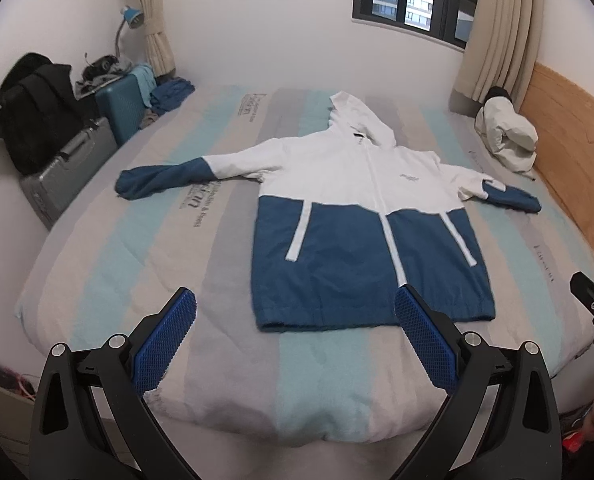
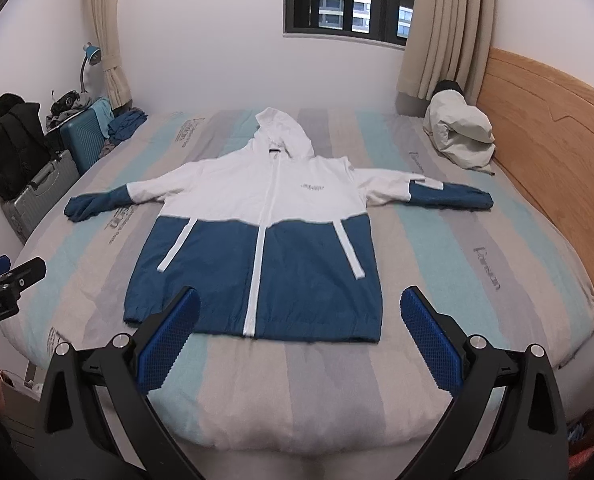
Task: Fold large clothes
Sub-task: 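Move both tools toward the jacket's blue sleeve cuffs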
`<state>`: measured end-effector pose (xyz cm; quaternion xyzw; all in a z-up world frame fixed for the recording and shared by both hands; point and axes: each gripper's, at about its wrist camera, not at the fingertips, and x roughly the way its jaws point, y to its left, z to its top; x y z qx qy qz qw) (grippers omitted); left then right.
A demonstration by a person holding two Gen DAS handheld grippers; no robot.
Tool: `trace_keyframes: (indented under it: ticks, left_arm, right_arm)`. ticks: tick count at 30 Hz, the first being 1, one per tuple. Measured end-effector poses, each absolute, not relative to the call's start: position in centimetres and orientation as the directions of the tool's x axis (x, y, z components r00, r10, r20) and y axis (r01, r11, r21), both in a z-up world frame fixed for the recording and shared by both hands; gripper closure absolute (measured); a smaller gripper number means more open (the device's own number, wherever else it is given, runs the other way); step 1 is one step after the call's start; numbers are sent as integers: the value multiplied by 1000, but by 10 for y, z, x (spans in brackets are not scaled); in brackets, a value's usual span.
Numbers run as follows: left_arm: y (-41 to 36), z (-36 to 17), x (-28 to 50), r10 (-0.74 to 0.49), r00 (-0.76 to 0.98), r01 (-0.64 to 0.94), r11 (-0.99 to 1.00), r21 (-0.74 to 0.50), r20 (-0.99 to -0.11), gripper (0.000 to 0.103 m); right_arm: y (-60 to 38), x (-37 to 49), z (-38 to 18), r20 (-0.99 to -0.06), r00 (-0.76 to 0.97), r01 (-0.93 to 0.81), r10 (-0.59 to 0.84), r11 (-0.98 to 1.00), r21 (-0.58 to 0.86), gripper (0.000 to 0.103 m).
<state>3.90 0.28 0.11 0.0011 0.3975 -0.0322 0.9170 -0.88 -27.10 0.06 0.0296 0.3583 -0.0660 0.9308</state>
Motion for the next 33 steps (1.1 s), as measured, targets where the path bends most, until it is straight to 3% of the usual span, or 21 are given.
trace_keyframes:
  ticks: [8, 14, 21, 33]
  left_arm:
    - [-21, 4, 92, 41, 708, -30, 999, 27, -705, 6]
    - [-10, -12, 153, 18, 691, -4, 1000, 22, -723, 6]
    - [21, -41, 252, -8, 698, 76, 995, 63, -716, 6]
    - [50, -77, 366, -42, 661, 94, 995, 26, -749, 6]
  right_arm:
    - [-308, 51, -7, -627, 774, 126, -82, 992, 26, 7]
    - [-302, 121, -23, -709, 703, 88, -54, 996, 12, 7]
    - [-274, 196, -42, -714, 692, 160, -107, 987, 6, 7]
    - [-268, 296, -56, -720, 662, 204, -208, 974, -94, 7]
